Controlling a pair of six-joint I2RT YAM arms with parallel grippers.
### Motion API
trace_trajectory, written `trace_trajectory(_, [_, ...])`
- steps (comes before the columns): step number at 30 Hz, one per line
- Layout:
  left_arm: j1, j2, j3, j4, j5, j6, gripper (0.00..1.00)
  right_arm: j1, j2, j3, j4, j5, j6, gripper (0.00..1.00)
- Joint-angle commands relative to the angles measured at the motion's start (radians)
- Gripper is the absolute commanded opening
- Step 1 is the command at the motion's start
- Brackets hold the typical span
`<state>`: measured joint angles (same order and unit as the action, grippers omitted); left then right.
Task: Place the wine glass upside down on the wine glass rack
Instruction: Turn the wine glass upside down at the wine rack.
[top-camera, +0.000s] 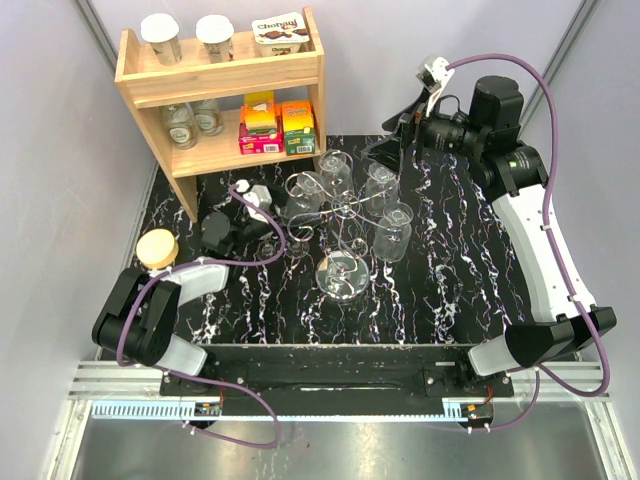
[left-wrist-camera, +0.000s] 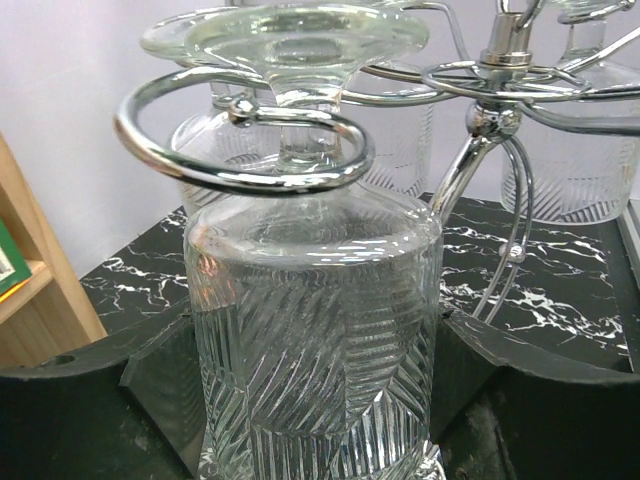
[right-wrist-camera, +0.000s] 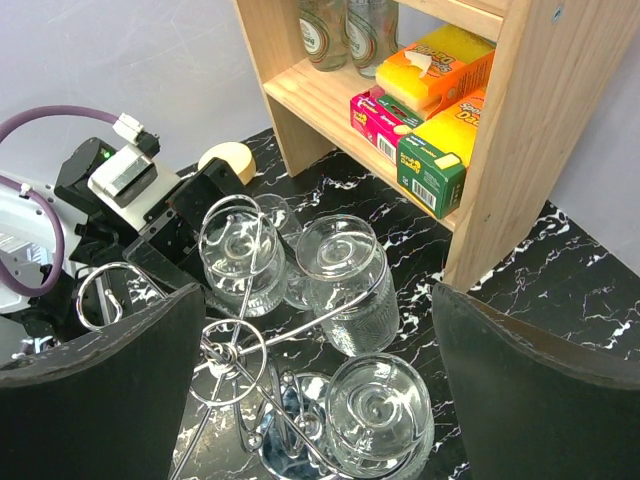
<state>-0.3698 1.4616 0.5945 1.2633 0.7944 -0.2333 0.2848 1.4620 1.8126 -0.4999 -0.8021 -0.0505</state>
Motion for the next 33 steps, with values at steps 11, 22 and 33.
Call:
trace_trajectory(11, [0.045, 0.013, 0.047, 0.326, -0.104, 0.012, 0.0, -0.007, -0.023, -0.006, 0.008, -0.022, -0.022, 1.0])
trace_trajectory(22, [0.061, -0.004, 0.001, 0.389, -0.155, 0.002, 0.0, -0.007, -0.029, -0.018, 0.0, -0.028, -0.029, 1.0])
trace_trajectory(33, [0.06, -0.056, -0.041, 0.403, -0.188, -0.012, 0.0, -0.007, -0.029, -0.022, 0.0, -0.036, -0.028, 1.0])
